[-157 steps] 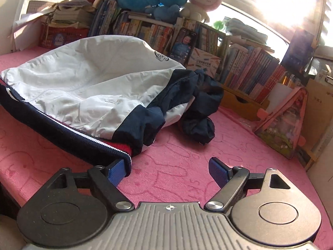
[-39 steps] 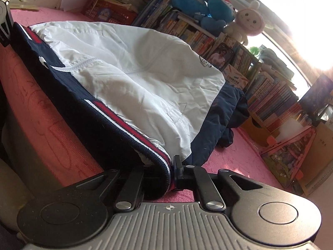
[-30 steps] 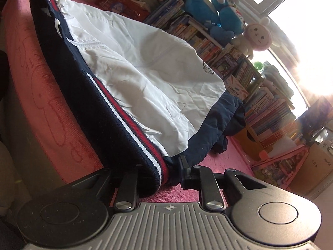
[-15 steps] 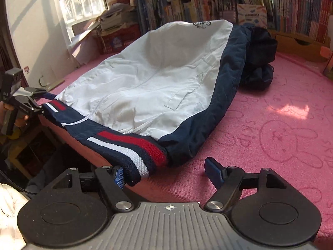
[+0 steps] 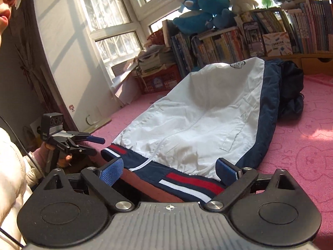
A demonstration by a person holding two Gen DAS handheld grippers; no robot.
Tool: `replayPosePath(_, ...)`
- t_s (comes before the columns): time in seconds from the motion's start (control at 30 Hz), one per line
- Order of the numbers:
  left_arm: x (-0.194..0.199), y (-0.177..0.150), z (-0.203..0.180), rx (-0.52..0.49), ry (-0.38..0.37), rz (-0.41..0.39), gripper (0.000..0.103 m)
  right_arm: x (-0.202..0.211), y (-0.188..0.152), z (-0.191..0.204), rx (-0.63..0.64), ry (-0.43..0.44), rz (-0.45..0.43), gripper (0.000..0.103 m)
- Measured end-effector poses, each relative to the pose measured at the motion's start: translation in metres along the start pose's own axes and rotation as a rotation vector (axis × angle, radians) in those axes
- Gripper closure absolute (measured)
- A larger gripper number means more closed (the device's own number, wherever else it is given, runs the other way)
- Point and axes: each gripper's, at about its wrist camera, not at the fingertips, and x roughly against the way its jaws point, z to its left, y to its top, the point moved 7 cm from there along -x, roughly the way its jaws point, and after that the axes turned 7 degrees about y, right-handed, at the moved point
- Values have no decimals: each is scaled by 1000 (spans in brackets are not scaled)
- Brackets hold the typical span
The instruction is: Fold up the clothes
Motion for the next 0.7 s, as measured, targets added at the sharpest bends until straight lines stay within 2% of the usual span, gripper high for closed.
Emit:
replayPosePath(0.13,-8,41,-22,25,219,-243,0,-56,10,4,-39,-108,-136,7)
replayPosePath(0.17,-17,45,-25,26,288,-268,0,-70,9,3,-74,-126,-166,7)
replayPosePath(0.23,-44,46,-30,18,406,-263,0,-94,4,0,-129,-163,-217,7)
replayPosePath(0.3,-73,39,-28,-25,489,-198,0,-116,-5,-2,-123,-256,-213,7)
replayPosePath(0.37,-101,25,-21,-75,595,-110,0,-129,-14,2,-52,-331,-192,7)
replayPosePath(0.47,-119,5,-13,-102,667,-48,0,-147,-26,15,105,-411,-140,7)
replayPosePath(0.53,-121,-2,-11,-107,685,-40,0,-158,-35,21,185,-436,-91,7)
replayPosePath(0.6,-119,-5,-7,-71,675,-46,0,-163,-41,25,235,-458,-60,6)
replayPosePath(0.7,-116,-9,1,4,648,-48,0,-160,-46,22,224,-466,-56,5)
